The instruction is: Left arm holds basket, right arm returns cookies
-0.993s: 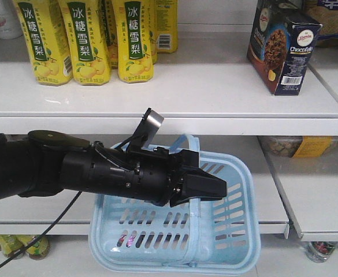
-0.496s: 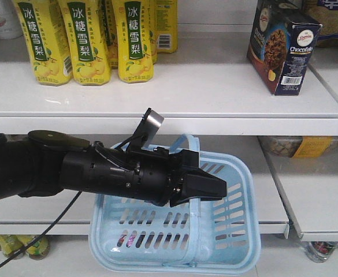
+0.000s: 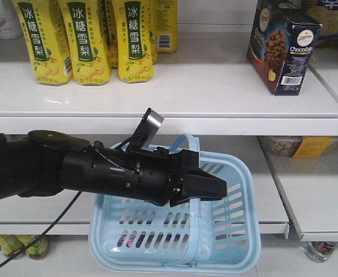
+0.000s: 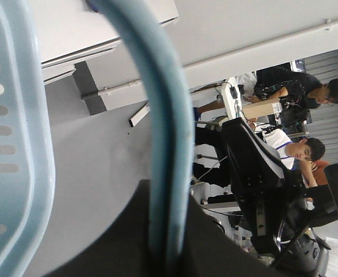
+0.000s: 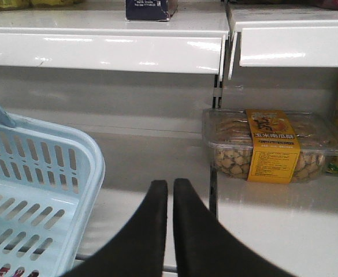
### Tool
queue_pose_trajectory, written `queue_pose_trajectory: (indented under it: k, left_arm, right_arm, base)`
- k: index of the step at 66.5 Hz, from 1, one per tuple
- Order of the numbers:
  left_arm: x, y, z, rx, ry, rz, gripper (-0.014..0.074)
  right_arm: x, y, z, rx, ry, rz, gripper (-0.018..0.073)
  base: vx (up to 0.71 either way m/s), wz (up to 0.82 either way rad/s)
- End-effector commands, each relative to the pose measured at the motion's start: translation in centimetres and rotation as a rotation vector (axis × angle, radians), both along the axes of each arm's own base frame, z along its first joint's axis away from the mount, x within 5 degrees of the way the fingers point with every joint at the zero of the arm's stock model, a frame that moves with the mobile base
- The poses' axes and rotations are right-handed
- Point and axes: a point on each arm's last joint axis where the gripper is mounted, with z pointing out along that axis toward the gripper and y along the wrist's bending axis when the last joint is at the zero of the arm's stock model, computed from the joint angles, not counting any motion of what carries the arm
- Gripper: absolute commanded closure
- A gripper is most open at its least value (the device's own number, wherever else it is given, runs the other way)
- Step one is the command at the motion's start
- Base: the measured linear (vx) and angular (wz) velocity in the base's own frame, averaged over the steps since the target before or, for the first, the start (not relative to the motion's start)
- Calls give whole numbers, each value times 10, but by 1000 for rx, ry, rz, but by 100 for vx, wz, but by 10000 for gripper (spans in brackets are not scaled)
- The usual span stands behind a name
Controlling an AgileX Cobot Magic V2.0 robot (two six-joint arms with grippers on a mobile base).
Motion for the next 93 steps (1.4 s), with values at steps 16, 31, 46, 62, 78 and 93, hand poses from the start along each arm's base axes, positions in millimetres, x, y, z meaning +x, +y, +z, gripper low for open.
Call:
queue_pose_trajectory:
  k: [16, 31, 46, 62, 78, 93]
  left_arm:
    - [3, 3, 27, -94, -20, 57, 599]
    - [-33, 9, 28, -17, -86, -21, 599]
    - [-84, 41, 22, 40, -112, 56, 599]
    - [-125, 98, 4, 165, -282, 275, 599]
    - [-151, 156, -24, 342, -532, 530, 599]
    - [-152, 188, -52, 458, -493, 738, 599]
  right_arm:
    - [0, 2, 15, 5, -83, 20, 570]
    - [0, 2, 15, 5, -83, 20, 570]
    - [0, 2, 15, 5, -83, 20, 570]
    - [0, 2, 15, 5, -83, 20, 569]
    - [0, 2, 15, 5, -83, 20, 568]
    - [0, 2, 15, 5, -83, 20, 568]
  base:
    - [0, 0]
    - [0, 0]
    - [0, 0]
    - [0, 0]
    - [0, 0]
    - [0, 0]
